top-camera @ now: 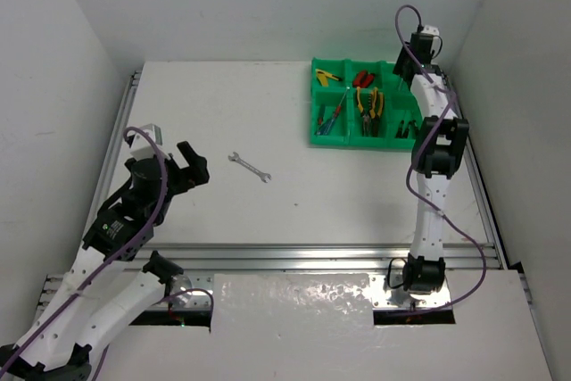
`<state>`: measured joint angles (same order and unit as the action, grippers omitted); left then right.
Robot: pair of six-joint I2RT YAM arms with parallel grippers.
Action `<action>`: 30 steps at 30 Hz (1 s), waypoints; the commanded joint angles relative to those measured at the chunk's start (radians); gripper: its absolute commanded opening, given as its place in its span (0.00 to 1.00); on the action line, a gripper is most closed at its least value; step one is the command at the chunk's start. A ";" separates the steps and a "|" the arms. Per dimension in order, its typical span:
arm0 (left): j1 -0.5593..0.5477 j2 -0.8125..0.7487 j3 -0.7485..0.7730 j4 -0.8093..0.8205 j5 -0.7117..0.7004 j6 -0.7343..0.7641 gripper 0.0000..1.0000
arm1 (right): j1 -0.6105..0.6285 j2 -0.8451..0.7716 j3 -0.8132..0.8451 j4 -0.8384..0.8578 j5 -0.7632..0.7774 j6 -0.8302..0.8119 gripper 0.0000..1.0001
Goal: Sort the tools into containers
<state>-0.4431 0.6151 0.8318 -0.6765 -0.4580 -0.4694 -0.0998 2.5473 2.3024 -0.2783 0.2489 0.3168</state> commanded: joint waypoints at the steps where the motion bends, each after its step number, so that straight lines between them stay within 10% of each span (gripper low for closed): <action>1: 0.014 0.011 0.003 0.045 0.016 0.023 0.95 | 0.002 -0.009 0.031 0.097 -0.023 -0.010 0.53; 10: 0.014 0.009 0.003 0.048 0.018 0.023 0.95 | 0.072 -0.207 -0.026 0.031 -0.130 -0.060 0.68; 18: 0.040 0.009 0.015 0.013 -0.047 -0.009 0.96 | 0.402 -0.524 -0.357 -0.172 -0.282 -0.123 0.90; 30: 0.113 -0.069 0.010 0.023 -0.044 -0.006 0.98 | 0.893 -0.345 -0.310 -0.409 -0.250 -0.192 0.89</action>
<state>-0.3386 0.5583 0.8318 -0.6983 -0.5114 -0.4931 0.7826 2.1468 1.9068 -0.5678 -0.0235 0.1596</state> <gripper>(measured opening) 0.980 0.886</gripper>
